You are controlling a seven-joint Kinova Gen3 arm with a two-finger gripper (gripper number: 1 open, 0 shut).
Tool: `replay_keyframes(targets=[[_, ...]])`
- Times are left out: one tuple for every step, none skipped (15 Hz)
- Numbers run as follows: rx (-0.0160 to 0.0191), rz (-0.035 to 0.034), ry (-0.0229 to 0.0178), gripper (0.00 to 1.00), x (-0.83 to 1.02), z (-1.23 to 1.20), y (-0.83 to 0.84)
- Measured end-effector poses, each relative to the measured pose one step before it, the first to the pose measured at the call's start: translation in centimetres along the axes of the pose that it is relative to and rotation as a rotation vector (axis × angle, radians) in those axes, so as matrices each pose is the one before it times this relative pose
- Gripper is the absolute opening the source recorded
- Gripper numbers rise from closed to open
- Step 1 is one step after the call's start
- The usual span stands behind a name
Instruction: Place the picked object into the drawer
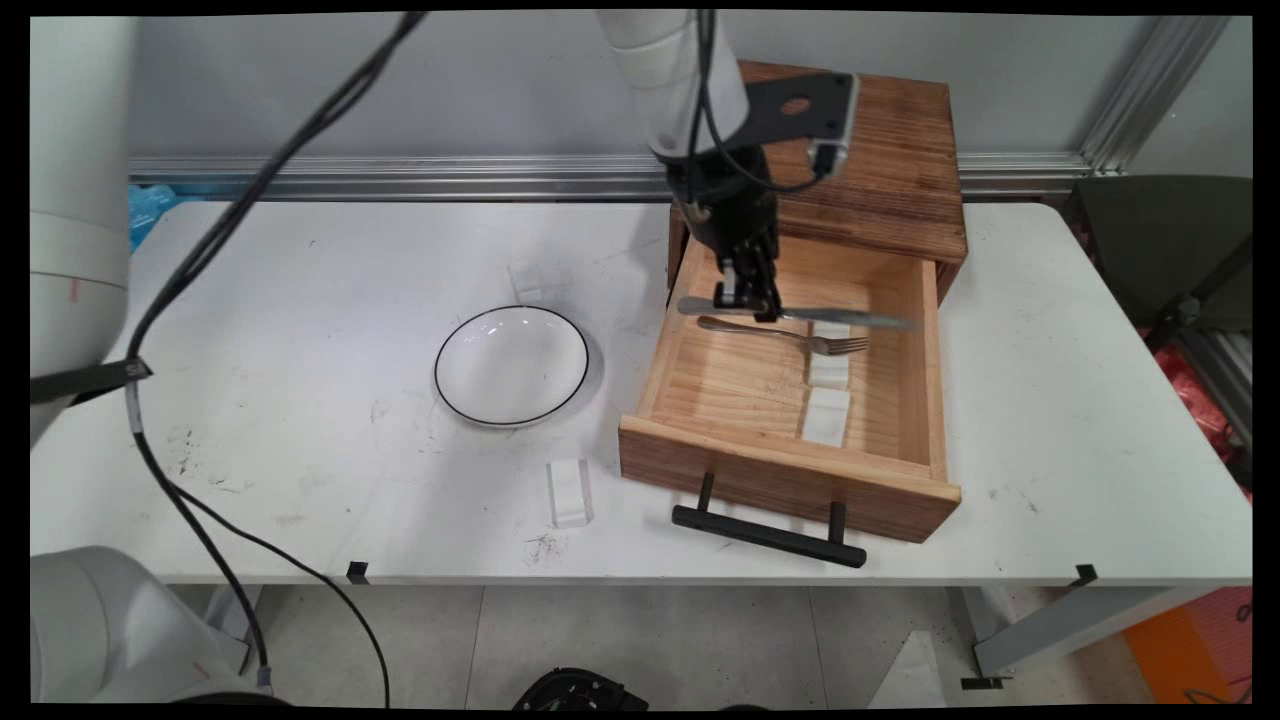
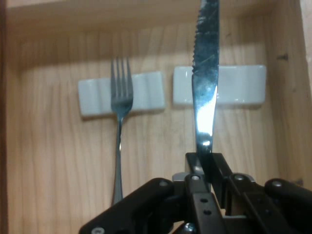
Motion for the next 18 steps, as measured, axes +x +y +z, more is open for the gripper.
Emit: replay_keyframes(targets=[[-0.00942,0.01831,0.00057,0.0,0.391,0.752,-0.206],[-0.00716,0.01158,-0.00126,0.0,0.227,0.581,-0.136],[-0.00717,0.01051,-0.00271,0.0,0.164,0.592,-0.117],[-0.00872,0.0102,-0.0044,0.0,0.108,0.705,-0.097],[-0.00822,0.00958,-0.00469,0.0,0.072,0.71,-0.079],[-0.00693,0.00732,-0.00408,0.0,0.046,0.599,-0.04],[-0.00812,0.00645,-0.00498,0.0,0.019,0.695,-0.047],[-0.00722,0.00526,-0.00573,0.0,-0.016,0.69,-0.063],[-0.00507,0.00379,-0.00471,0.0,-0.025,0.536,-0.058],[-0.00591,0.00332,-0.006,0.0,-0.066,0.625,-0.072],[-0.00551,0.00214,-0.00586,0.0,-0.078,0.587,-0.064],[-0.00531,0.00152,-0.00562,0.0,-0.086,0.564,-0.062],[-0.00414,0.00091,-0.00436,0.0,-0.074,0.47,-0.051],[-0.00481,0.00022,-0.00445,0.0,-0.09,0.535,-0.05],[-0.0039,0.00012,-0.00345,0.0,-0.067,0.439,-0.04],[-0.00274,-0.00015,-0.00195,0.0,-0.049,0.29,-0.018],[-0.00424,-0.00094,-0.00329,0.0,-0.075,0.485,-0.038],[-0.00334,-0.00178,-0.00207,0.0,-0.06,0.397,-0.034]])
